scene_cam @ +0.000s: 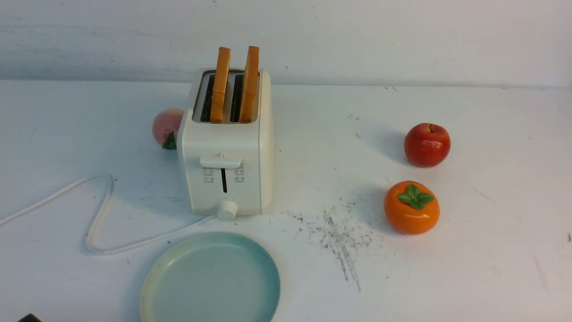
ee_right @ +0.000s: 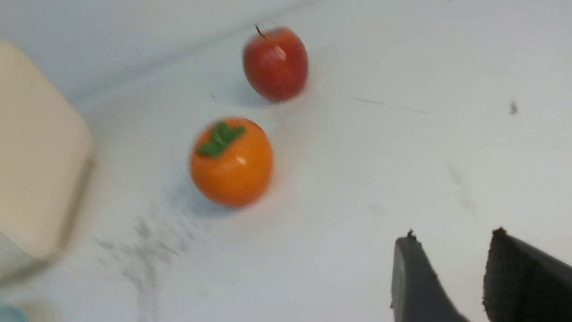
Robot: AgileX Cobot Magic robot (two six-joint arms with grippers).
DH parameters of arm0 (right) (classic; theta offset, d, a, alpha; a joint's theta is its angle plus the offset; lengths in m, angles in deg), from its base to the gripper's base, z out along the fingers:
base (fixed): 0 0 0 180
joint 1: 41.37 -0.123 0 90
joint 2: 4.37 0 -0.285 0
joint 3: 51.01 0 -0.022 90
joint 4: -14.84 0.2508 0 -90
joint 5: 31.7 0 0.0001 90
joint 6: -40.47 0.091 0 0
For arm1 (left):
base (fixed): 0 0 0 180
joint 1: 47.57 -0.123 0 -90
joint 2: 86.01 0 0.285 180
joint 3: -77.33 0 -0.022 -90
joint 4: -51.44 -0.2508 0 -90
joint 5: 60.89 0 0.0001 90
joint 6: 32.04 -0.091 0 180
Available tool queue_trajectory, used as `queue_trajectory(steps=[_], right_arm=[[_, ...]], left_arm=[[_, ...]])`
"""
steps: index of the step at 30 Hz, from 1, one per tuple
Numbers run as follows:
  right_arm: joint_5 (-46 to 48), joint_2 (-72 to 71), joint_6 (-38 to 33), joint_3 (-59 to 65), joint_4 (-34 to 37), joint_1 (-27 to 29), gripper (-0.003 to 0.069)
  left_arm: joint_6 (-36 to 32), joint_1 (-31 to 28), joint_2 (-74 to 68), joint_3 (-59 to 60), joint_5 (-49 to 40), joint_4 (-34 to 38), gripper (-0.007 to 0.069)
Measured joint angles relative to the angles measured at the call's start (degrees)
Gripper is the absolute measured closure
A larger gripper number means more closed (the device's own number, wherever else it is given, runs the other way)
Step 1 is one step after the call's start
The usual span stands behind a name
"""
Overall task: Take toasted bread from bread machine on white table place on plate.
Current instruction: 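Reach for a toast slice standing in the toaster with the left gripper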
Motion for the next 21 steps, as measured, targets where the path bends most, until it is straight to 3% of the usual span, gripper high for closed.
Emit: queue_trajectory(steps=[2, 8, 21], right_arm=[[-3.9, 0.0, 3.3, 0.0, 6.4, 0.0, 0.0419], [-11.8, 0.0, 7.3, 0.0, 19.2, 0.0, 0.0419], [-12.7, 0.0, 7.3, -4.4, 23.5, -0.1, 0.0419]], left_arm=[[2.4, 0.0, 0.0, 0.0, 1.5, 7.3, 0.0386], [3.8, 0.0, 0.0, 0.0, 5.6, 15.0, 0.0386], [4.2, 0.0, 0.0, -0.6, 13.2, 23.8, 0.0414]])
